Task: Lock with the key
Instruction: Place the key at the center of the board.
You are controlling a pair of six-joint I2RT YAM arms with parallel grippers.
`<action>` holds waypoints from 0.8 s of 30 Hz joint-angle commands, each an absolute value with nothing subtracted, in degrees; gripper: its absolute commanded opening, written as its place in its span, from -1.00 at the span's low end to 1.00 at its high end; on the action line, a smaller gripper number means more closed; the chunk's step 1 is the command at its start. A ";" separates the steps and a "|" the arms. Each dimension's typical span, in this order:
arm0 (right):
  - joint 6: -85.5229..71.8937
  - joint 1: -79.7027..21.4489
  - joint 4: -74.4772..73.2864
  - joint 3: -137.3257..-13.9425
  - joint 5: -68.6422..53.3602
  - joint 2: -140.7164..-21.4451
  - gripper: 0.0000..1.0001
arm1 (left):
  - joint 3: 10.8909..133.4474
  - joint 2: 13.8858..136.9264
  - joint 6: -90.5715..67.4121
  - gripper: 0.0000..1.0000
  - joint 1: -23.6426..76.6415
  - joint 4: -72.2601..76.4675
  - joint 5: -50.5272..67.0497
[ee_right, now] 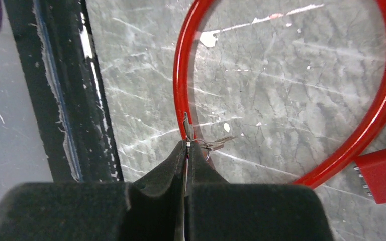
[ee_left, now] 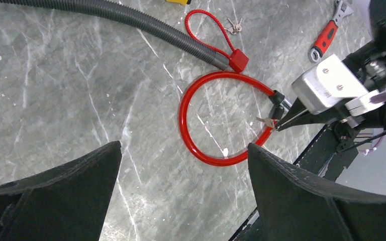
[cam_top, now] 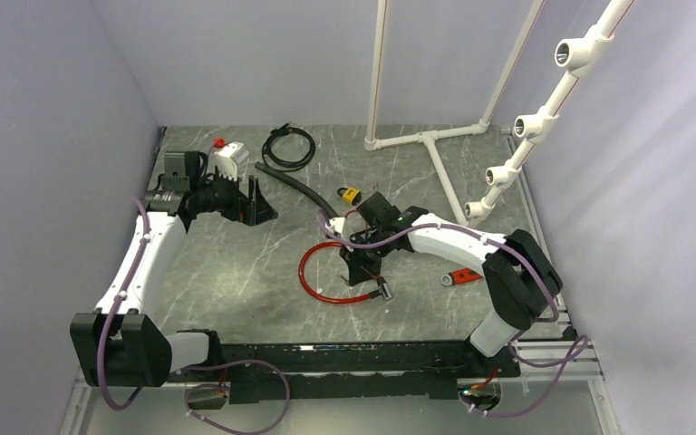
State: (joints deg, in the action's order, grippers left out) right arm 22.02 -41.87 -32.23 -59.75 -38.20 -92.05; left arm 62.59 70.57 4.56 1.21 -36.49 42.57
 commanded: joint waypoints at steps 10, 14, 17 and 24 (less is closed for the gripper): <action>22.39 -42.11 -25.31 -57.39 -34.81 -93.71 -1.00 | 62.58 70.64 4.31 0.99 1.14 -38.27 40.14; 23.20 -40.64 -30.32 -57.64 -33.35 -88.35 -1.00 | 62.58 69.82 5.57 0.99 1.09 -39.01 39.62; 24.91 -36.45 -35.13 -57.15 -33.44 -83.92 -1.00 | 62.30 69.33 6.38 0.99 1.13 -39.54 39.62; 29.17 -31.82 -40.39 -55.39 -31.58 -82.36 -1.00 | 61.28 70.49 6.50 0.99 1.13 -38.56 39.36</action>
State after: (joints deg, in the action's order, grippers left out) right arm 25.34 -32.34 -36.64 -57.23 -32.97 -81.91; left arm 61.25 70.70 5.37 1.21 -38.89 39.75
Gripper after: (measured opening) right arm 0.010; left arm 0.994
